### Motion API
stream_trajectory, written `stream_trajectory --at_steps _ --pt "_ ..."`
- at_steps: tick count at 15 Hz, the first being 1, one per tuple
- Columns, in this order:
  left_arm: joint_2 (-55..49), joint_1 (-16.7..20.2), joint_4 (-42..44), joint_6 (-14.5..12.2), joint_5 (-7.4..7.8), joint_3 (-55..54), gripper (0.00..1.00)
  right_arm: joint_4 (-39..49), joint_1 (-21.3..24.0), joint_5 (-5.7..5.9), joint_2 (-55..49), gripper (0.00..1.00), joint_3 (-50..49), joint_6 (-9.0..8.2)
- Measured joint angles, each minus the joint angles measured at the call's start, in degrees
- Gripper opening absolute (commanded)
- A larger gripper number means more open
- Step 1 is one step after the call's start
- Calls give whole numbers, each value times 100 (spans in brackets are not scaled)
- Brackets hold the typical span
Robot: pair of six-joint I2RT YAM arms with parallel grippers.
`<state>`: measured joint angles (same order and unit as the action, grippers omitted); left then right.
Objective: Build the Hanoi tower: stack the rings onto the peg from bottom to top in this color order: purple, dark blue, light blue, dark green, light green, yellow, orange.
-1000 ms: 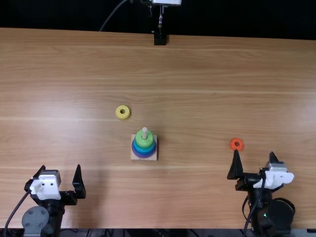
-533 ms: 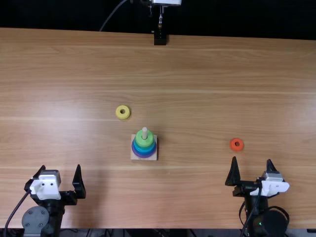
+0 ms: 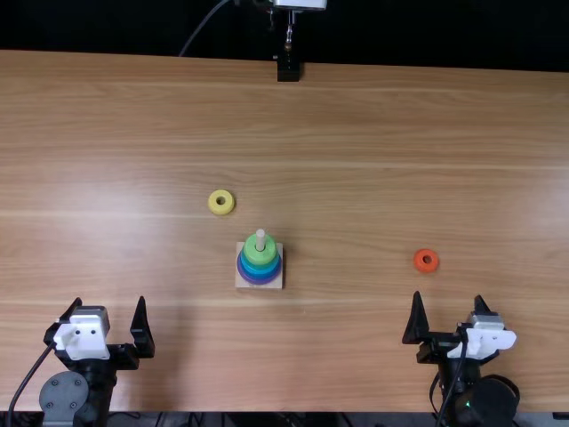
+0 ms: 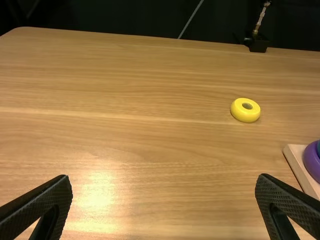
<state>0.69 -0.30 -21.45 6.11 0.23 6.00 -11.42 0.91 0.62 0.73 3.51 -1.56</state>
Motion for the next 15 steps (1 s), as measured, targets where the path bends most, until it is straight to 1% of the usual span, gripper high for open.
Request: stream_trajectory --at_steps 3,7,15 --pt "-2 0 -2 0 2 0 100 -11 63 -17 0 100 2 2" --pt "-2 2 0 -2 -2 0 100 -299 63 -15 0 100 98 7" --pt "-2 2 -4 -2 -2 0 100 -304 63 -13 0 100 98 4"
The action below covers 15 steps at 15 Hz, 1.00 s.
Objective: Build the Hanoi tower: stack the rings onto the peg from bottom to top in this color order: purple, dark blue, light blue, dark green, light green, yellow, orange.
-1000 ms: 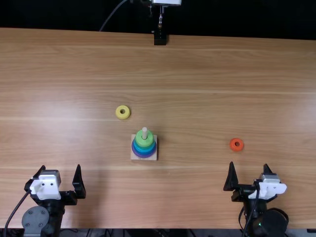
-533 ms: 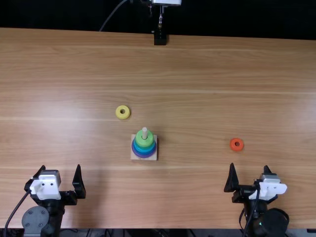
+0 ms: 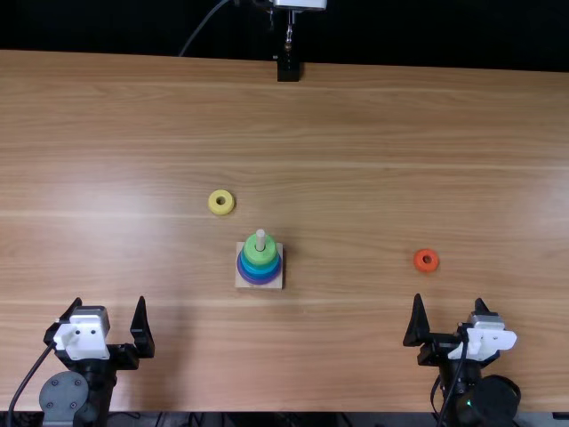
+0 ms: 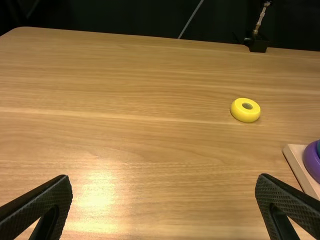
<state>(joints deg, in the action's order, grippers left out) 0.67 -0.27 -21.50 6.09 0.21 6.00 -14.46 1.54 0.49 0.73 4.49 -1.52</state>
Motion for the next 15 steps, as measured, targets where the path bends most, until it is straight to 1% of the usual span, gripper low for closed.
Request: stream_trajectory --at_steps 3,5,13,15 --pt "0 2 -4 -22 13 0 100 0 2 -2 0 100 0 2" --pt "0 74 -2 -33 2 2 100 2 0 0 0 100 0 0" --pt "0 74 4 -31 22 9 100 2 0 -2 0 100 0 2" --pt "70 72 -422 -26 26 238 100 -2 2 -2 0 100 0 2"
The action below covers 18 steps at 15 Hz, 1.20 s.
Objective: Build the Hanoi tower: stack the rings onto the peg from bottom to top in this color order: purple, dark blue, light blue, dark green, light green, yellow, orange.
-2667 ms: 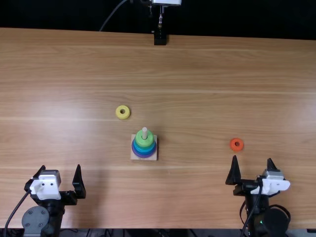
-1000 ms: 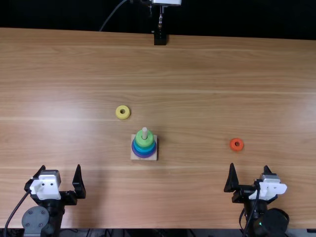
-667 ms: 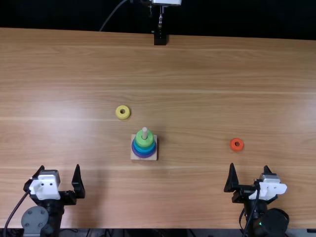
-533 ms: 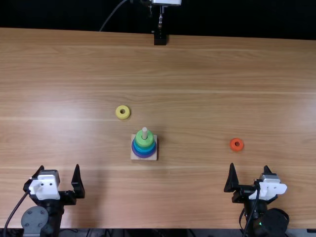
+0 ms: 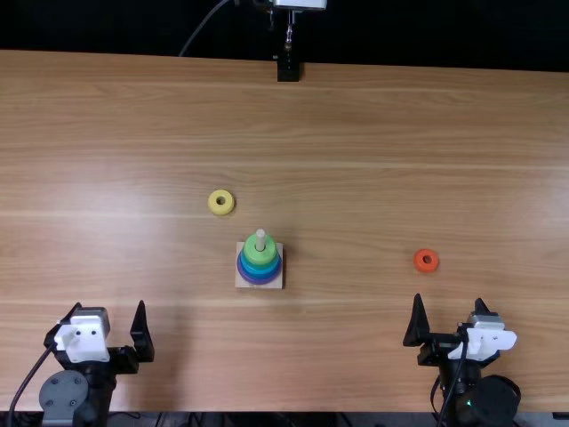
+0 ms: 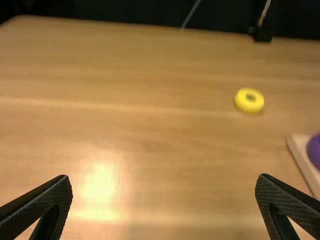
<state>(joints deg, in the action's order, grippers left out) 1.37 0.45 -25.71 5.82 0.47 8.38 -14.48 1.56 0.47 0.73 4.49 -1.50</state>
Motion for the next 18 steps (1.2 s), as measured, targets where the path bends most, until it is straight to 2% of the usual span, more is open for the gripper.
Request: stream_trajectory --at_steps 3,5,7,10,13,18 --pt "896 4 -326 0 -2 1209 100 0 -2 2 0 100 0 0" --pt "1641 31 -894 2 -2 2133 100 0 -2 2 0 100 0 0" --pt "2830 13 -1172 2 -4 2835 100 -2 -2 0 0 100 0 2" --pt "4325 -356 -1340 2 -15 3993 100 2 0 2 0 100 2 0" --pt "5230 -382 -1705 -2 0 4701 100 0 -2 0 0 100 0 -2" --pt "7350 -387 -2529 -4 2 5733 100 -2 -2 0 0 100 2 0"
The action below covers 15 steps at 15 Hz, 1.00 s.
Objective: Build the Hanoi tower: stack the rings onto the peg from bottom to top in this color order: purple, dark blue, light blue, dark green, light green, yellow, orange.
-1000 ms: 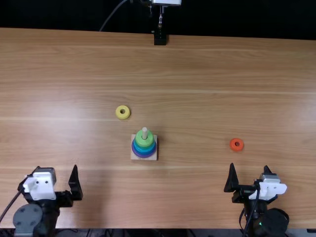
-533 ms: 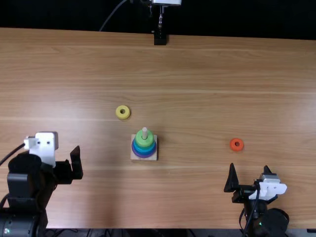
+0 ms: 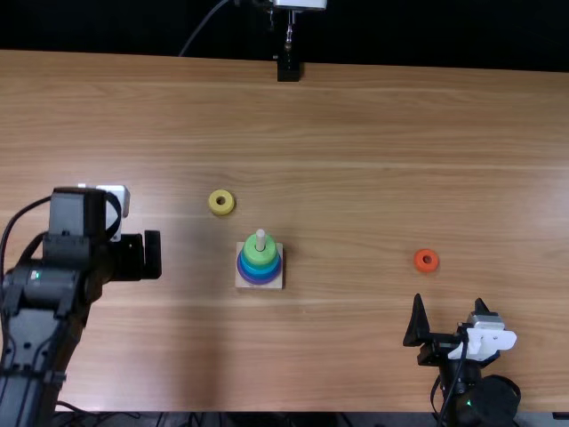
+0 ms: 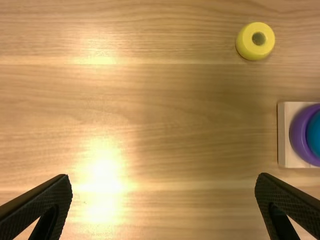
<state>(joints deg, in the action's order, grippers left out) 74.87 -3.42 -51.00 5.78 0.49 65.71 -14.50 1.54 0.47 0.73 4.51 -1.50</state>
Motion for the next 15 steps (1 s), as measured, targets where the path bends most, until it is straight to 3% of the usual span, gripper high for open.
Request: stream_trajectory --at_steps 5,10,15 --pt "1335 -225 -584 -15 20 1134 100 0 0 2 0 100 0 0" --pt "2726 -459 -839 -743 87 2055 100 2 0 2 0 100 0 0" --pt "3810 -901 -752 -946 122 2717 100 0 0 0 0 100 -2 0"
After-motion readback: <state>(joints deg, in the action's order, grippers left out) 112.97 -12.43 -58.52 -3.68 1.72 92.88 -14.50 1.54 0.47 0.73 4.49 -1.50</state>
